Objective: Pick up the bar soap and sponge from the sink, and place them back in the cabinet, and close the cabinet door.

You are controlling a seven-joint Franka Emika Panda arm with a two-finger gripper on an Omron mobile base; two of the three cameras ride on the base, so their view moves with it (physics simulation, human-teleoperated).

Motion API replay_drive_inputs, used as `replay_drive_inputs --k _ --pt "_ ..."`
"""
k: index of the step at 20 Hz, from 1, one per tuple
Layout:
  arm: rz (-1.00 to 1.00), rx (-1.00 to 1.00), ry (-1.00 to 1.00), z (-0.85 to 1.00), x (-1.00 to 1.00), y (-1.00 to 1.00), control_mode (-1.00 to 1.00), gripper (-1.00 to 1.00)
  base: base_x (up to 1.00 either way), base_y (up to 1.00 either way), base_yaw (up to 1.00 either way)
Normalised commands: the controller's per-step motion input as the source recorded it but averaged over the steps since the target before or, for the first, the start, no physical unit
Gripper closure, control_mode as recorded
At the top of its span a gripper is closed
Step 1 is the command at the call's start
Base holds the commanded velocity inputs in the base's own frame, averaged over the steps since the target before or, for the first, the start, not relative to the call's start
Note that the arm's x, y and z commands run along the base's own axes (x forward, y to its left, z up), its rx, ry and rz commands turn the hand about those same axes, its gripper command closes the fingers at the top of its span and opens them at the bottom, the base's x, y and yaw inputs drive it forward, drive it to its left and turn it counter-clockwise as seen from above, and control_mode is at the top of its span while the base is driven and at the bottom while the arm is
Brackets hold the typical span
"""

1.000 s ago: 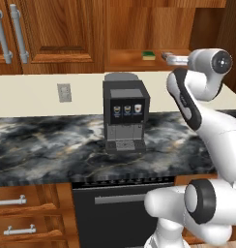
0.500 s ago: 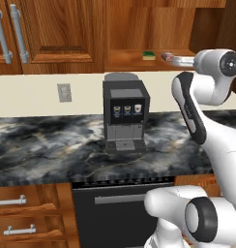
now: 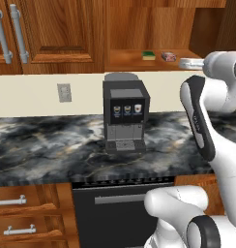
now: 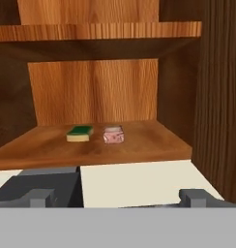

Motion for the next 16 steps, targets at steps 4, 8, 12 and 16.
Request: replay_drive_inputs --k 4,8,12,16 --pt "0.00 0.00 0.00 0.29 -0.46 0.00 -1.00 -1.00 0.00 0.00 0.00" --pt "0.00 0.00 0.00 0.32 -0.48 0.00 -1.00 -1.00 0.00 0.00 0.00" --pt "0.00 0.00 0.00 0.21 -0.54 0.00 -1.00 -1.00 0.00 0.00 0.00" --pt "0.00 0.00 -0.03 0.06 -0.60 0.00 -1.00 -1.00 0.00 0.00 0.00"
